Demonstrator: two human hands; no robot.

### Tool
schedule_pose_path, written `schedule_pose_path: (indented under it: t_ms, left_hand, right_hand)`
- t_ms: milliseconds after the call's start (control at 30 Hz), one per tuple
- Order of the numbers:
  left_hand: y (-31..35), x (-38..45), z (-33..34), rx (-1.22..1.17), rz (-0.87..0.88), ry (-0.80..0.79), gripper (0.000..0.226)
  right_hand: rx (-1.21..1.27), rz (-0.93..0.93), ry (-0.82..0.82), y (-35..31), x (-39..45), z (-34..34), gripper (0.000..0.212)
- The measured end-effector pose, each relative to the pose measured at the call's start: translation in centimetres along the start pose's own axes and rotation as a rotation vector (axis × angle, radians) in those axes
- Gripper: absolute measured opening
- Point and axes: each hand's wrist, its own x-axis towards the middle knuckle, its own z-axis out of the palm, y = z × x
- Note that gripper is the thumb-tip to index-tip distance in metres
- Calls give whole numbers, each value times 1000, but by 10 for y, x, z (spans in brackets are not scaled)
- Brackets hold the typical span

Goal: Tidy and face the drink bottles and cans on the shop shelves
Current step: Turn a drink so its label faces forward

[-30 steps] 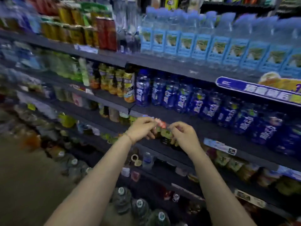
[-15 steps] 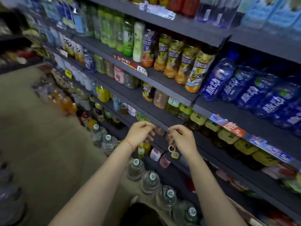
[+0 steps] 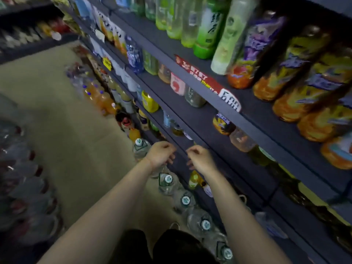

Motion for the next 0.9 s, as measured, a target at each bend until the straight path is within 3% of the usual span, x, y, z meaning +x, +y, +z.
schedule_pose_path:
  t_ms: [167,333,400,600,733,900]
  left_hand:
    - [-38,89,-25,-114,-60,29,25]
    - [-63,185,-51,-153,-132,0,23]
    - [-70,217,-64,-157,-163,-35,22]
    - [-88,292,-97,-149,-274,-132,27]
    - [-90,320,-107,-210,-343,-165,27]
    - [-88,328,-109,-145,-317,-181,19]
  right_hand:
    - [-189,107,-49,14,93,58,15]
    - [-345,189,-16,2,191,105,69]
    - [-315,221,58,-1,231,118,78]
    - [-269,333,275,-16,319,145,64]
    - [-259,499,206,-15,336,149,51]
    - [-280,347,322,-22,334,157,66]
